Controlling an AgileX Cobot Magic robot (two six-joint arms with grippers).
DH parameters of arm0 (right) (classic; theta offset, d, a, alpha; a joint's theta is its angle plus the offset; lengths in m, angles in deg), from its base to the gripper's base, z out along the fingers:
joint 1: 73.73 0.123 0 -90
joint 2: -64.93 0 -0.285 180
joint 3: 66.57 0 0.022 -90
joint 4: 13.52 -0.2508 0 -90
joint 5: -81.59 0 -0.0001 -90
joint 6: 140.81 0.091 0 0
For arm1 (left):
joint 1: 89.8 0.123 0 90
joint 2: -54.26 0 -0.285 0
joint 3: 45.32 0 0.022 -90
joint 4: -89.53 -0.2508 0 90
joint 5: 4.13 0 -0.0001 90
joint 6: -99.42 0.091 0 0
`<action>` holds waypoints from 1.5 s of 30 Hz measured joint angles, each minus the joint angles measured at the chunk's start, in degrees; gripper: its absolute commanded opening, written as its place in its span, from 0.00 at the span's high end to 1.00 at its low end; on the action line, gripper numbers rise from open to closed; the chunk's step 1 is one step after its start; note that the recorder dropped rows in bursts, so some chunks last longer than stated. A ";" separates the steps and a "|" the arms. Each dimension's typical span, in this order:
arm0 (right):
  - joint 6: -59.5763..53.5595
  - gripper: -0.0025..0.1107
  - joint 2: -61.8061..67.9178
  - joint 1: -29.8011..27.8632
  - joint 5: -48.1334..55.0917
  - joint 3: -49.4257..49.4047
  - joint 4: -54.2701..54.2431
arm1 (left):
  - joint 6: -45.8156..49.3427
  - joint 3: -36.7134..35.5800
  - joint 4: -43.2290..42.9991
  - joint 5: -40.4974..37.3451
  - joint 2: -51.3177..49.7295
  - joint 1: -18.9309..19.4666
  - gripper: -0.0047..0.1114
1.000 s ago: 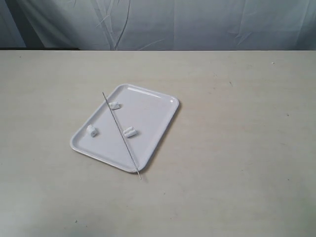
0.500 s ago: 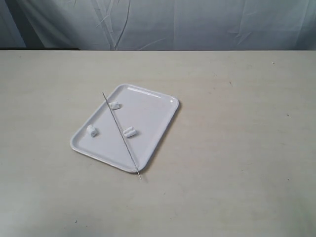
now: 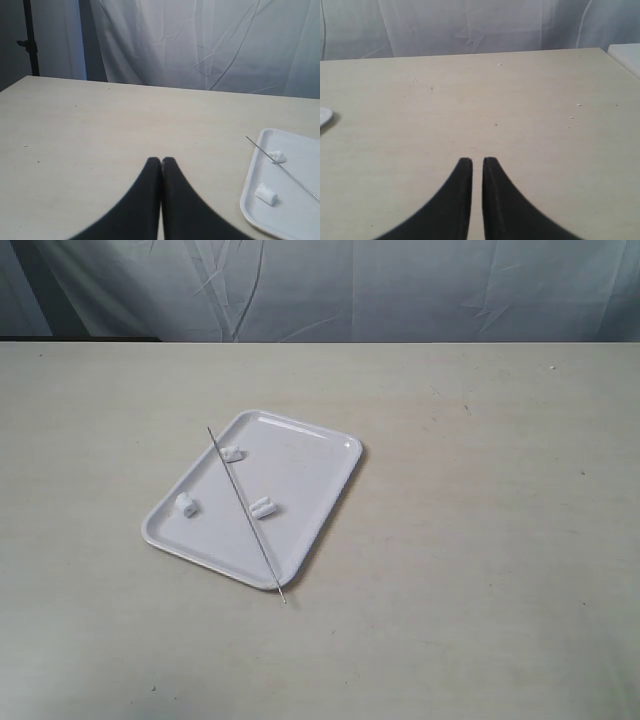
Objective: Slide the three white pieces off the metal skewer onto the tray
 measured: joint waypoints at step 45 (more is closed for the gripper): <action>-9.68 0.91 0.00 0.00 0.00 0.00 -8.68 | 0.00 0.00 0.11 0.27 0.00 0.00 0.96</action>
